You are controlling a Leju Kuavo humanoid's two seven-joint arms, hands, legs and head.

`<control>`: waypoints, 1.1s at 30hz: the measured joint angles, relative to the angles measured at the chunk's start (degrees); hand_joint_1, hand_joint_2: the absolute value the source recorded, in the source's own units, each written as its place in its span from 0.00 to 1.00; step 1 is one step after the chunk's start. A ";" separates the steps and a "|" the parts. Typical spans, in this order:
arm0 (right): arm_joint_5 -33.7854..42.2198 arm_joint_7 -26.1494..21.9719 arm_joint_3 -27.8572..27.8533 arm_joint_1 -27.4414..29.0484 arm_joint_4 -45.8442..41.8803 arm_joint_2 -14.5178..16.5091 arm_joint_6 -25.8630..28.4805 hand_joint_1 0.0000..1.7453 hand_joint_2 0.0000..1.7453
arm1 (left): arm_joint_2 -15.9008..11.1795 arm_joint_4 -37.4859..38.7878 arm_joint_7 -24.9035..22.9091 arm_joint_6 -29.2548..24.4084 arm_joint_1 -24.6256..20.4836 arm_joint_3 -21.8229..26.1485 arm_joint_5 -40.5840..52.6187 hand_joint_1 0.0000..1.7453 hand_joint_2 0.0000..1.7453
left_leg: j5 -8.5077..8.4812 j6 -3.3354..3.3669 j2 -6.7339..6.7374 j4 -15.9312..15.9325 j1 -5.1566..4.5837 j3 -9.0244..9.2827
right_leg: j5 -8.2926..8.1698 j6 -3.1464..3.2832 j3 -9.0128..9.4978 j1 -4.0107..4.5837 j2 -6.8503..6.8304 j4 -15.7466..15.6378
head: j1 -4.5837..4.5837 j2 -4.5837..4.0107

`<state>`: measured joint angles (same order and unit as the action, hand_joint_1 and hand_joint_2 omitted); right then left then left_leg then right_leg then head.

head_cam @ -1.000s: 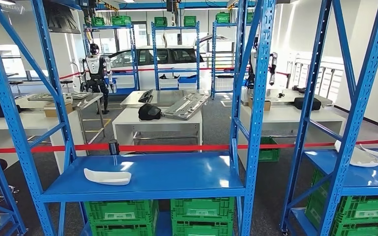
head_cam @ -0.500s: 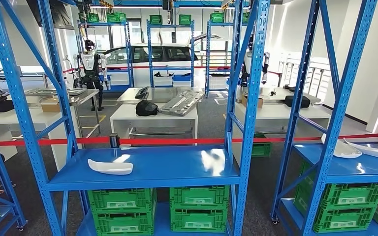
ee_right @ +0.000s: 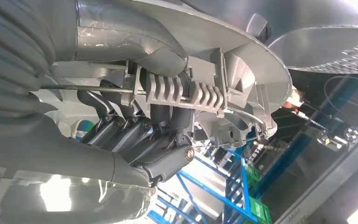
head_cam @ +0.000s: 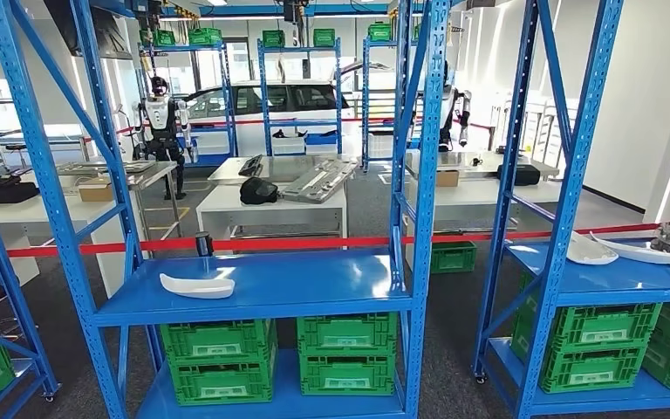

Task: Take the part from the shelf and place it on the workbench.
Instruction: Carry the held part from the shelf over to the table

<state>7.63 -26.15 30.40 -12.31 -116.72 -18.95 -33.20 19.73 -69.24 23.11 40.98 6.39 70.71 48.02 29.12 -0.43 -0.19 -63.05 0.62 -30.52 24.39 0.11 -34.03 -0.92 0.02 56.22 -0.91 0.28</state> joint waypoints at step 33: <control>2.50 2.54 -0.51 0.68 -0.59 -0.01 -0.01 0.96 1.00 | -0.04 -2.32 -0.45 1.31 -0.13 1.93 1.87 0.00 1.00 | 1.39 -0.26 -0.43 6.38 0.25 3.18 | -0.42 -1.35 -0.55 -0.20 -0.24 0.40 | -0.02 0.01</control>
<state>10.13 -23.60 29.89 -11.63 -117.31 -18.96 -33.20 19.69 -71.56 22.65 42.29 6.26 72.64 49.89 30.51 -0.69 -0.62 -56.67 0.87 -27.35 23.97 -1.25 -34.58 -1.12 -0.22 56.62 -0.93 0.30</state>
